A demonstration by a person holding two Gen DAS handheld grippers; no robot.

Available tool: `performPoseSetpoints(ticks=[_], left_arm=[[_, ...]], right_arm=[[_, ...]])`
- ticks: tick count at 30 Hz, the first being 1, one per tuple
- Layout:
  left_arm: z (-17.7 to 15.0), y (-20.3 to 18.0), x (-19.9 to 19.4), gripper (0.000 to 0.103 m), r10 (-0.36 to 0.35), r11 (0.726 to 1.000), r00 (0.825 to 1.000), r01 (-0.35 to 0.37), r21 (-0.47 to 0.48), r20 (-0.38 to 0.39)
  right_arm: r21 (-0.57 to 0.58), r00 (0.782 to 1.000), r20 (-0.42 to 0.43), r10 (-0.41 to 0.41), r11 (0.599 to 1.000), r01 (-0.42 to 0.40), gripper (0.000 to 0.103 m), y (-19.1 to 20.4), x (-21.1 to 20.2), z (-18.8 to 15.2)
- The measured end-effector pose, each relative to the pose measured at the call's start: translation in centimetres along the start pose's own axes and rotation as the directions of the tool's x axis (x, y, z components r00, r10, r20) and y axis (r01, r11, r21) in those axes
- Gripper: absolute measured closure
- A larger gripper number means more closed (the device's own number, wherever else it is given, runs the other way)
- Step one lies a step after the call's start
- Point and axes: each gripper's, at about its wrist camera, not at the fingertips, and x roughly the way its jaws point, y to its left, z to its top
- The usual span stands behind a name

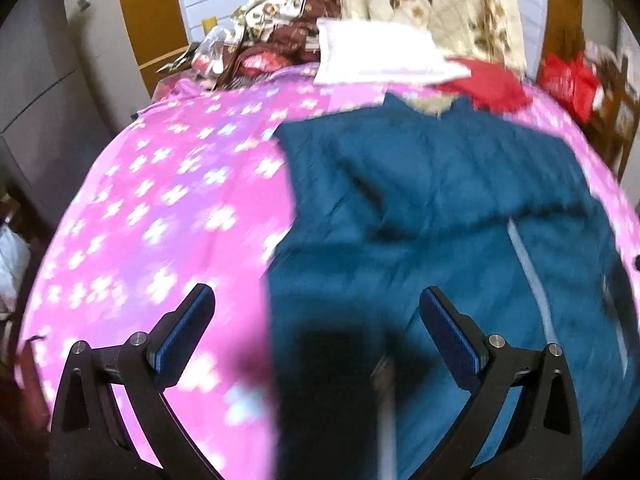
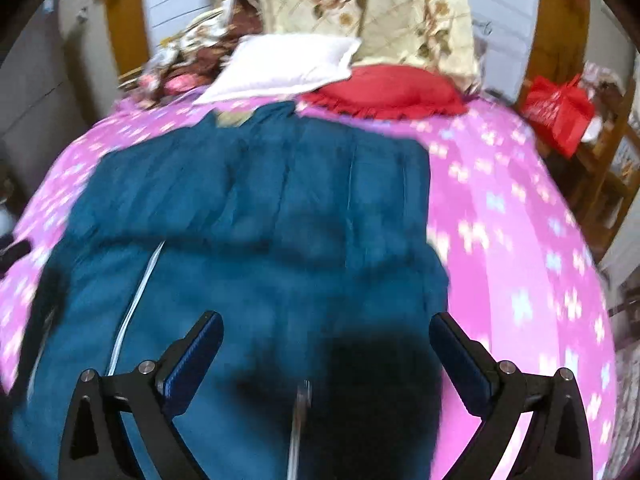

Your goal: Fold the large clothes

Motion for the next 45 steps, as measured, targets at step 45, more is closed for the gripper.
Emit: performPoseSetpoints(ticks=[45], left_arm=[[-20.1,2.7,-4.4,0.001,-0.404,0.905,0.910,0.382,-0.189,-0.092]], right_arm=[[0.035,0.887,0.156,0.435,0.895,-0.445,0.010,-3.8,-4.7,-21.2]])
